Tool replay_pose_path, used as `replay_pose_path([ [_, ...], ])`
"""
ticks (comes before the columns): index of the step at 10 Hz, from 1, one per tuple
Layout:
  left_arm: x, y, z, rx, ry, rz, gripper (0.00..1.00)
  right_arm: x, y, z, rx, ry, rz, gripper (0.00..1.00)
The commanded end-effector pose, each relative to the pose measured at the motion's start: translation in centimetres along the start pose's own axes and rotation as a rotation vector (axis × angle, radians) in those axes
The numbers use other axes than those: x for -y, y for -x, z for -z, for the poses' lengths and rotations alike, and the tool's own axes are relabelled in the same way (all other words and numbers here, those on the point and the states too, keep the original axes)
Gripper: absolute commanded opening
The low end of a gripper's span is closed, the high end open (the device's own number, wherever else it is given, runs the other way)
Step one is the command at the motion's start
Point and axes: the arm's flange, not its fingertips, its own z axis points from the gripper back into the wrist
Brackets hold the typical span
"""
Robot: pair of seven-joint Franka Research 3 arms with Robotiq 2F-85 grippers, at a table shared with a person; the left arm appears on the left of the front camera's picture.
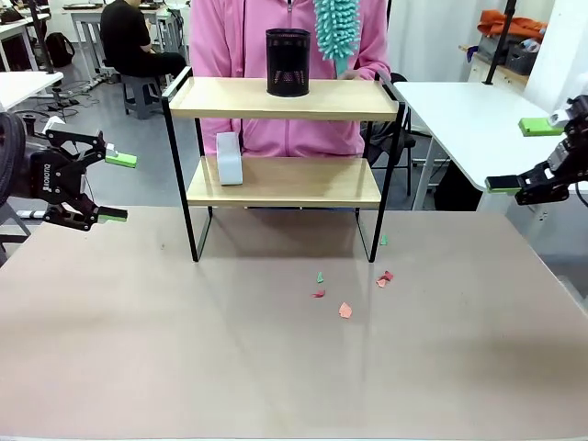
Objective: Clean the shelf.
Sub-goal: Hand the Duster back to the human.
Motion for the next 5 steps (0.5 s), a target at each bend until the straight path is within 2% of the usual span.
replay_pose_path([
  [1, 0.15, 0.08, 0.07, 0.000, 0.000, 0.009, 1.00, -0.20, 0.25, -0.10, -0.012, 0.003, 0.002, 1.00],
  [5, 0.15, 0.08, 0.07, 0.000, 0.000, 0.009, 1.00, -0.20, 0.25, -0.10, -0.012, 0.003, 0.002, 1.00],
])
